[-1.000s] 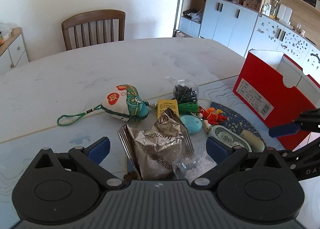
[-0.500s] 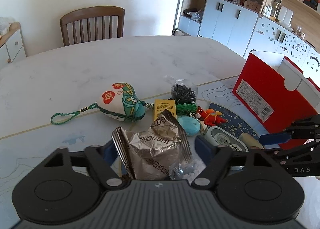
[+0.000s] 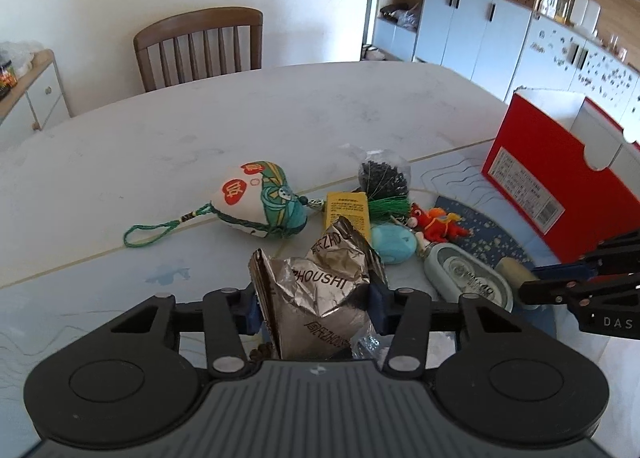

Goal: Organize objects
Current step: 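Grasp the foil snack bag with left tool while right tool grasps the cream cylinder, then carry the foil bag and cream cylinder into the red shoebox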

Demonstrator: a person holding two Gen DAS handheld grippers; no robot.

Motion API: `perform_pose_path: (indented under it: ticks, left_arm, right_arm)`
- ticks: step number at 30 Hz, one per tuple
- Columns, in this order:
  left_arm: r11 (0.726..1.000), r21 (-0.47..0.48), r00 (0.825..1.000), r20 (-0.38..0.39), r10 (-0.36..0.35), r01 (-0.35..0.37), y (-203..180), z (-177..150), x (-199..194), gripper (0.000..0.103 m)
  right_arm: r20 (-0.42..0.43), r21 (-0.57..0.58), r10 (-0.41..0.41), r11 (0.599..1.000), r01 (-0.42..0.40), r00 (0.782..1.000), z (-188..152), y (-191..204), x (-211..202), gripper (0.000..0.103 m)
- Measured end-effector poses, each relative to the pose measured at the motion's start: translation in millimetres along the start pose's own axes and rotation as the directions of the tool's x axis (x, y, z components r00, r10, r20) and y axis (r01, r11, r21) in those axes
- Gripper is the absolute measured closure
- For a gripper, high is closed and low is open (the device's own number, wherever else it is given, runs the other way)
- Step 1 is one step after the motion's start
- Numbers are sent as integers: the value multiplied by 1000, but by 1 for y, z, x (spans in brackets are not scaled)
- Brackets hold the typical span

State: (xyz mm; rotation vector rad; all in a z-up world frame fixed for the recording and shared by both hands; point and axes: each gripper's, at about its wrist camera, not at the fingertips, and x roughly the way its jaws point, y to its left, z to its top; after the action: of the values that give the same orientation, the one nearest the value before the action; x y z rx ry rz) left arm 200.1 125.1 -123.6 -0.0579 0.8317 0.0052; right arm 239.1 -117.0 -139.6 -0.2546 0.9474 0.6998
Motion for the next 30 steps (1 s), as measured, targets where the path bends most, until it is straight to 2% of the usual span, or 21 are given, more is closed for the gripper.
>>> perform_pose_path:
  ticks: [6, 13, 18, 30]
  left_arm:
    - [1000, -16, 1000, -2, 15, -15, -2, 4, -15, 57]
    - [999, -31, 999, 12, 30, -30, -11, 19, -50, 57]
    - [999, -34, 1000, 26, 15, -14, -22, 33, -75, 57]
    - [999, 34, 999, 25, -37, 36, -103, 67, -114, 57]
  right_arm:
    - [7, 29, -1, 1000, 1, 1000, 0, 0, -9, 89]
    - [47, 47, 17, 999, -19, 999, 2, -1, -44, 89]
    - [81, 52, 39, 998, -43, 996, 4, -6, -73, 89]
    - [137, 92, 56, 993, -69, 989, 5, -42, -128, 89]
